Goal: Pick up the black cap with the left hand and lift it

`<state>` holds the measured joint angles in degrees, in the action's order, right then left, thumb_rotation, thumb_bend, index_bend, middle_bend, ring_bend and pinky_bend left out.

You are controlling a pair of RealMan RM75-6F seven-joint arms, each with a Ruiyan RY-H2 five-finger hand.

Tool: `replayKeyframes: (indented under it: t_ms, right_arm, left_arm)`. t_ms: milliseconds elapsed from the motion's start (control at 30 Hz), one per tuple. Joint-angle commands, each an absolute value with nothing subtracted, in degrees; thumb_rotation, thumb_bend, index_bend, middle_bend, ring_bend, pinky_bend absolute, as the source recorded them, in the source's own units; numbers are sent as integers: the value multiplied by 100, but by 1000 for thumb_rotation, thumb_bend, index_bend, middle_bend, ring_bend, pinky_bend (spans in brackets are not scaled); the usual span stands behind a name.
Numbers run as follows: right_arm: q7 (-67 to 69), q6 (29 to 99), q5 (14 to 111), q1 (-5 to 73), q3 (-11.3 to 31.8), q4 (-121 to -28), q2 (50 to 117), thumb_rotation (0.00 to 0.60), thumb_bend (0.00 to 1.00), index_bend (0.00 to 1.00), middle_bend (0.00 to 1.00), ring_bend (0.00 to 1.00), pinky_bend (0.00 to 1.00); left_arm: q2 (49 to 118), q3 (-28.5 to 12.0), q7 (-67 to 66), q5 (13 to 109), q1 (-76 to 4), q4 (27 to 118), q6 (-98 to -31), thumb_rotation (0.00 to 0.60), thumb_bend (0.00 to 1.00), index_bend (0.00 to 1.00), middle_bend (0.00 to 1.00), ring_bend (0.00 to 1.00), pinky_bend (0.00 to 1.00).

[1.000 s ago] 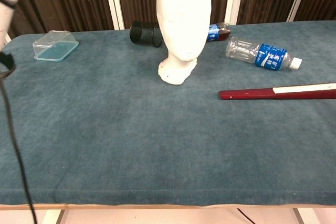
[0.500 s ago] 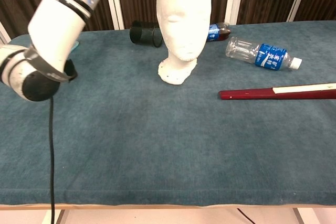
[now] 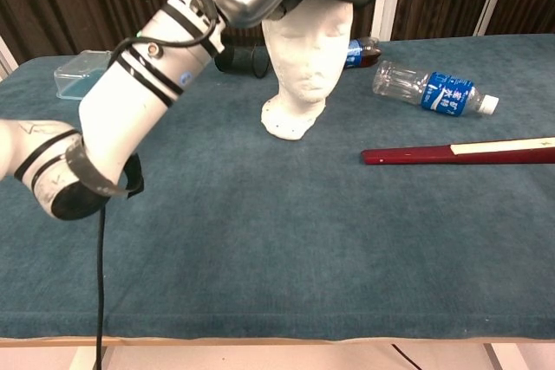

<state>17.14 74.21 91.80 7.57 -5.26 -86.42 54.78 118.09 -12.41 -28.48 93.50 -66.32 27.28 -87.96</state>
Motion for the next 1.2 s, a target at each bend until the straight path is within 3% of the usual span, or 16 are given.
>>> replayKeyframes:
  t_ms: [33,200,300,567,800,1033,1200]
  right_arm:
    - [1674,7396,9187,768,-530,-8659,5488,600,128,0,0,0,0]
    - [1578,7351,9172,780,-528,-8705,5499,600,128,0,0,0,0]
    - [1530,7349,9155,778,-520,-8740,5500,600,128,0,0,0,0]
    - [1340,7271,9105,794,-512,-8793,5544,600,128,0,0,0,0]
    - [1183,7263,9086,796,-498,-8867,5566,600,128,0,0,0,0]
    - [911,7468,9085,684,-484,-8959,5585,600,128,0,0,0,0]
    - [510,7727,9115,575,-439,-9195,5622,600,127,0,0,0,0]
  left_arm:
    - [11868,-1198,-3000,9298,-6508,2791,-8763,600,389,575,620,539,352]
    - [11775,-1260,-3158,9064,-6280,3217,-8623,600,316,242,321,299,289]
    - [11633,-1251,-3213,9026,-6162,3544,-8643,600,296,162,240,234,266]
    - [11227,-1094,-3675,9083,-5786,4604,-8768,600,296,152,231,218,249]
    - [10650,-959,-4500,9006,-5228,6003,-8883,600,296,79,180,170,233]
    - [9200,-276,-5464,8894,-3770,8245,-9679,600,295,27,164,145,208]
    - [7803,367,-4643,7966,-2436,10232,-10062,600,295,11,140,116,182]
